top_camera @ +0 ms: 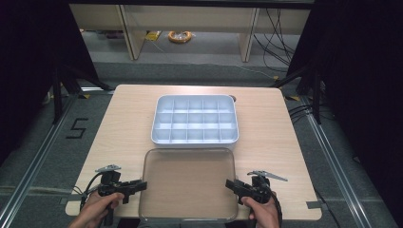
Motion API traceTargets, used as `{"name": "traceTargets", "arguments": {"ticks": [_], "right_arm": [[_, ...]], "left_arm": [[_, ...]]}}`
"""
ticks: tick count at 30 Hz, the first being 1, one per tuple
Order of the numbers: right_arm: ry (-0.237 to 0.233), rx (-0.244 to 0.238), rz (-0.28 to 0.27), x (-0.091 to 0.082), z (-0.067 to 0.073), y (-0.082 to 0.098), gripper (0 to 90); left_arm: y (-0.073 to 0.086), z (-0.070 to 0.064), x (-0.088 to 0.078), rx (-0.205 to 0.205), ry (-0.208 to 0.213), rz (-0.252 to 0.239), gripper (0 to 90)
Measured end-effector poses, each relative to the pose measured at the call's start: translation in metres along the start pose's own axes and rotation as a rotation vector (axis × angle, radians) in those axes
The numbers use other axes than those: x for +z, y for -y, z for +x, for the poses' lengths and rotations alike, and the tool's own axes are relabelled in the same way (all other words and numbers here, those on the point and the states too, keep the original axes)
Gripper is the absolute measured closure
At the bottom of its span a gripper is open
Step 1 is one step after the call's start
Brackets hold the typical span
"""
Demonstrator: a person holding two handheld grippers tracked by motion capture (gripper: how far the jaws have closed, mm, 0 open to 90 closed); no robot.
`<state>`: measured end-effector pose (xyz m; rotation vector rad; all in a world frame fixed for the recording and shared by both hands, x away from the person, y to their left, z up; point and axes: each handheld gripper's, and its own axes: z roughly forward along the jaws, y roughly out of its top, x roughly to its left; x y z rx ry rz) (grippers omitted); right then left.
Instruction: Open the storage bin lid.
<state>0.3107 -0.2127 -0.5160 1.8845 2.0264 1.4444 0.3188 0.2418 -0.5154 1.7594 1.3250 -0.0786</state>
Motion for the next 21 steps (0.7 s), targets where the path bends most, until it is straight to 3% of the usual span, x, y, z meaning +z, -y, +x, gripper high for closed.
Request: {"name": "traceTargets", "arguments": {"ticks": [8, 11, 13, 14, 17, 18, 19, 21], "right_arm": [[0.041, -0.007, 0.004, -0.002, -0.002, -0.002, 53.1], [0.05, -0.004, -0.039, -0.006, -0.003, -0.005, 52.5], [0.052, -0.001, -0.051, -0.009, -0.004, -0.007, 52.1], [0.058, 0.028, -0.052, -0.009, -0.003, -0.007, 52.1], [0.041, 0.051, -0.049, -0.009, -0.001, -0.007, 51.8], [0.041, 0.051, -0.049, -0.009, -0.001, -0.007, 51.8], [0.042, 0.002, -0.059, -0.009, -0.002, -0.008, 51.4], [0.038, 0.02, -0.059, -0.01, 0.002, -0.009, 50.0]], "left_arm": [[0.0, 0.0, 0.0, -0.001, -0.02, -0.003, 58.0], [-0.002, -0.001, -0.006, 0.03, -0.061, -0.045, 51.1], [-0.002, -0.002, -0.007, 0.046, -0.066, -0.05, 51.4], [-0.001, -0.003, -0.007, 0.044, -0.062, -0.05, 51.5], [-0.001, -0.005, -0.006, 0.059, -0.058, -0.045, 51.5], [-0.001, -0.005, -0.006, 0.059, -0.058, -0.045, 51.3], [-0.001, -0.006, -0.006, 0.062, -0.051, -0.049, 51.1], [-0.001, -0.007, -0.007, 0.066, -0.049, -0.058, 50.2]]}}
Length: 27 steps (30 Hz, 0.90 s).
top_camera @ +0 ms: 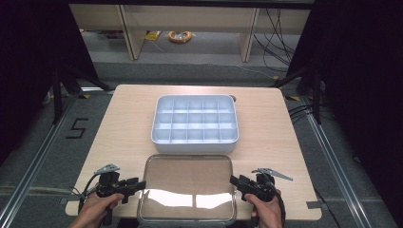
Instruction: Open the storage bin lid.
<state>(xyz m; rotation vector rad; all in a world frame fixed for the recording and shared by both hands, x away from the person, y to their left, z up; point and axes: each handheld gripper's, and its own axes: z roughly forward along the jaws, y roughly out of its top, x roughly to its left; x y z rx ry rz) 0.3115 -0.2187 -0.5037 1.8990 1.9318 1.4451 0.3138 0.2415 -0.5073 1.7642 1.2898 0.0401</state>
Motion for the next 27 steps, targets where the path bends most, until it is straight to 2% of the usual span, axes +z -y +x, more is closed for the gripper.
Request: {"name": "traceTargets", "arguments": {"ticks": [3, 4, 6, 7, 10, 15, 17, 18, 19, 20, 23, 27], "right_arm": [[-0.019, -0.011, -0.005, -0.001, 0.001, -0.002, 47.5], [-0.019, -0.054, -0.029, -0.002, 0.0, -0.004, 44.6], [-0.016, -0.047, -0.036, -0.001, 0.002, -0.004, 43.2], [-0.012, -0.071, -0.035, -0.002, 0.003, -0.005, 41.9], [-0.002, -0.086, -0.059, -0.002, 0.005, -0.008, 37.9], [0.016, -0.099, -0.087, -0.006, 0.008, -0.014, 33.9], [0.025, -0.177, -0.109, -0.006, 0.007, -0.017, 32.5], [0.027, -0.177, -0.107, -0.006, 0.008, -0.018, 31.8], [0.017, -0.148, -0.103, -0.006, 0.01, -0.017, 31.0], [0.014, -0.165, -0.111, -0.005, 0.01, -0.017, 30.5], [0.002, -0.151, -0.1, -0.005, 0.013, -0.016, 30.0], [-0.005, -0.136, -0.09, -0.006, 0.016, -0.017, 29.0]], "left_arm": [[-0.001, 0.0, -0.001, 0.007, 0.005, -0.003, 45.7], [-0.001, 0.0, -0.001, 0.012, 0.006, -0.005, 43.6], [-0.002, -0.001, -0.001, 0.009, 0.019, -0.016, 42.4], [-0.002, -0.001, -0.001, 0.012, 0.019, -0.019, 41.2], [-0.004, -0.003, -0.002, 0.01, 0.035, -0.044, 34.7], [-0.005, -0.004, -0.004, 0.026, 0.045, -0.05, 27.6], [-0.006, -0.006, -0.004, 0.032, 0.055, -0.059, 25.5], [-0.006, -0.007, -0.004, 0.035, 0.054, -0.065, 24.5], [-0.006, -0.007, -0.004, 0.042, 0.055, -0.066, 23.4], [-0.006, -0.008, -0.004, 0.047, 0.063, -0.064, 22.0], [-0.006, -0.009, -0.003, 0.035, 0.057, -0.065, 14.8], [-0.006, -0.009, -0.004, 0.046, 0.07, -0.075, 14.8]]}}
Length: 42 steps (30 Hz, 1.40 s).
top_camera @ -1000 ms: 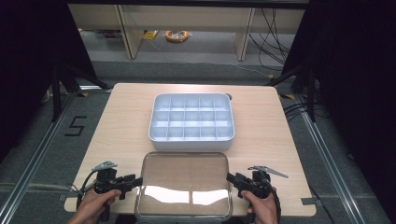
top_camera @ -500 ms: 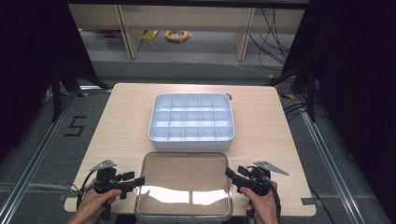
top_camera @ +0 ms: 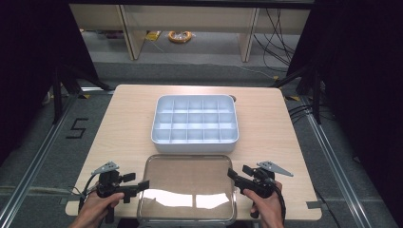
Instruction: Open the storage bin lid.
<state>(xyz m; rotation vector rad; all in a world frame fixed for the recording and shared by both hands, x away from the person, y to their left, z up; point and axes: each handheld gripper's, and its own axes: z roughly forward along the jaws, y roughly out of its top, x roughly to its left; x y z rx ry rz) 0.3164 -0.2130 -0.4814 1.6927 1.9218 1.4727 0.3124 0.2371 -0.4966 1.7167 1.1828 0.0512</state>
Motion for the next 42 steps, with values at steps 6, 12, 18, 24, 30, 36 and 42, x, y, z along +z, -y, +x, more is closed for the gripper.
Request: {"name": "traceTargets", "arguments": {"ticks": [6, 12, 18, 24, 30, 36, 42], "right_arm": [[-0.002, -0.043, -0.016, 0.0, -0.003, 0.0, 28.1], [-0.019, -0.054, -0.021, -0.002, -0.001, 0.002, 27.8], [-0.012, -0.066, -0.013, -0.006, 0.005, 0.004, 27.5], [-0.019, -0.089, -0.005, -0.009, 0.009, 0.007, 26.6], [-0.031, -0.074, 0.014, -0.013, 0.015, 0.012, 25.3], [-0.041, -0.13, 0.032, -0.016, 0.014, 0.017, 24.4], [-0.027, -0.122, 0.051, -0.021, 0.018, 0.023, 24.4]], "left_arm": [[0.0, -0.001, -0.001, 0.012, 0.008, -0.002, 14.7], [0.001, -0.004, -0.003, 0.021, 0.014, 0.004, 14.7], [0.003, -0.008, -0.006, 0.037, 0.025, 0.01, 14.7], [0.008, -0.014, -0.009, 0.043, 0.027, 0.012, 14.7], [0.011, -0.016, -0.012, 0.05, 0.042, 0.012, 14.7], [0.014, -0.016, -0.015, 0.037, 0.04, 0.008, 14.7], [0.017, -0.019, -0.018, 0.049, 0.04, 0.003, 14.7]]}}
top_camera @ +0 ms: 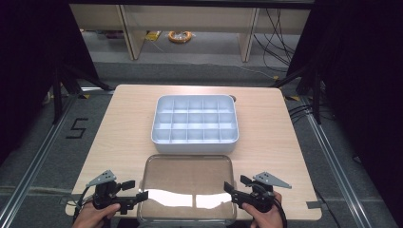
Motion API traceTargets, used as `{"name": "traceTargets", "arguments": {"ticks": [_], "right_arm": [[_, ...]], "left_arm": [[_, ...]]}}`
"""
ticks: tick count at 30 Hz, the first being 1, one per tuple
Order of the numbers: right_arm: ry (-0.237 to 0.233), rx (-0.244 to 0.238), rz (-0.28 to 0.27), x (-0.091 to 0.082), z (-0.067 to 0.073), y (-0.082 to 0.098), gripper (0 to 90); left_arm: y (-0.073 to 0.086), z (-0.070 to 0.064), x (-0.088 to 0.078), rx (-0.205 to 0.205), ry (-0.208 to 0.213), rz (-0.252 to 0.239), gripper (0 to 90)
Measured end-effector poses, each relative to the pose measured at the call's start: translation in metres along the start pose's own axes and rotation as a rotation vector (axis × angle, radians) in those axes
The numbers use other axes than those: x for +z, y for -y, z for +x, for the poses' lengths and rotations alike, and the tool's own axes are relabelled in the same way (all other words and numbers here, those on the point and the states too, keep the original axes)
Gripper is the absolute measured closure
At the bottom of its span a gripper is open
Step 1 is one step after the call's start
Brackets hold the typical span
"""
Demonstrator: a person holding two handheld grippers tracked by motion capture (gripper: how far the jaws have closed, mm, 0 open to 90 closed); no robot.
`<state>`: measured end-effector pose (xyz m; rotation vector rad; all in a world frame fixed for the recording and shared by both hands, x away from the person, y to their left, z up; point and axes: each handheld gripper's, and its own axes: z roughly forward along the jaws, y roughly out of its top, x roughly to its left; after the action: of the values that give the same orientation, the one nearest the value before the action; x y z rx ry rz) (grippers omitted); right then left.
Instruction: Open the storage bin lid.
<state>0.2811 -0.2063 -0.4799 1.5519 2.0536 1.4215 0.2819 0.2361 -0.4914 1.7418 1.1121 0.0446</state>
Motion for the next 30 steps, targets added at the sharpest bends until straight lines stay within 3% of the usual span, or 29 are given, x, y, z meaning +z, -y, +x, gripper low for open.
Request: {"name": "traceTargets", "arguments": {"ticks": [1, 2, 4, 5, 6, 7, 9, 10, 14, 15, 16, 25, 26, 27, 28, 29, 30], "right_arm": [[-0.008, -0.032, -0.02, 0.001, 0.0, 0.002, 24.4], [-0.011, -0.003, -0.005, -0.001, 0.002, 0.003, 24.5], [-0.004, -0.024, -0.014, -0.001, 0.002, 0.004, 24.4], [0.005, 0.015, 0.001, -0.004, 0.007, 0.006, 24.5], [0.005, 0.015, 0.001, -0.004, 0.007, 0.006, 24.5], [-0.016, -0.016, -0.023, -0.004, 0.005, 0.009, 24.5], [-0.011, -0.025, -0.003, -0.006, 0.006, 0.011, 24.4], [-0.011, -0.005, -0.003, -0.008, 0.008, 0.012, 24.4], [-0.016, -0.01, 0.001, -0.011, 0.01, 0.015, 24.2], [-0.017, -0.031, 0.0, -0.012, 0.01, 0.018, 23.6], [-0.016, -0.006, 0.011, -0.014, 0.012, 0.019, 23.5], [-0.035, -0.042, 0.027, -0.02, 0.02, 0.032, 21.6], [-0.03, -0.001, 0.06, -0.024, 0.025, 0.033, 21.5], [-0.03, -0.001, 0.06, -0.024, 0.025, 0.033, 21.5], [-0.026, -0.036, 0.049, -0.024, 0.023, 0.034, 21.4], [-0.034, -0.034, 0.063, -0.026, 0.026, 0.037, 21.3], [-0.031, 0.006, 0.07, -0.027, 0.03, 0.039, 21.1]], "left_arm": [[0.001, -0.002, -0.002, 0.005, -0.012, 0.006, 14.7], [0.002, -0.002, -0.001, 0.007, 0.001, -0.003, 14.7], [0.002, -0.003, -0.003, 0.006, -0.007, 0.009, 14.7], [0.004, -0.005, -0.004, 0.007, -0.005, 0.0, 14.7], [0.004, -0.005, -0.004, 0.007, -0.005, 0.0, 14.7], [0.005, -0.007, -0.006, 0.014, -0.013, 0.001, 14.7], [0.008, -0.01, -0.007, 0.028, -0.002, 0.0, 14.7], [0.008, -0.01, -0.007, 0.028, -0.002, 0.0, 14.7], [0.012, -0.016, -0.01, 0.043, -0.006, 0.006, 14.7], [0.015, -0.02, -0.011, 0.031, -0.005, 0.007, 14.8], [0.016, -0.02, -0.012, 0.047, -0.005, 0.009, 14.9], [0.023, -0.029, -0.017, 0.065, 0.004, 0.024, 14.9], [0.023, -0.029, -0.017, 0.065, 0.004, 0.024, 14.9], [0.024, -0.03, -0.017, 0.065, 0.007, 0.022, 14.9], [0.024, -0.03, -0.017, 0.073, 0.002, 0.031, 14.9], [0.026, -0.031, -0.017, 0.075, 0.007, 0.032, 14.9], [0.026, -0.031, -0.016, 0.066, 0.011, 0.023, 14.9]]}}
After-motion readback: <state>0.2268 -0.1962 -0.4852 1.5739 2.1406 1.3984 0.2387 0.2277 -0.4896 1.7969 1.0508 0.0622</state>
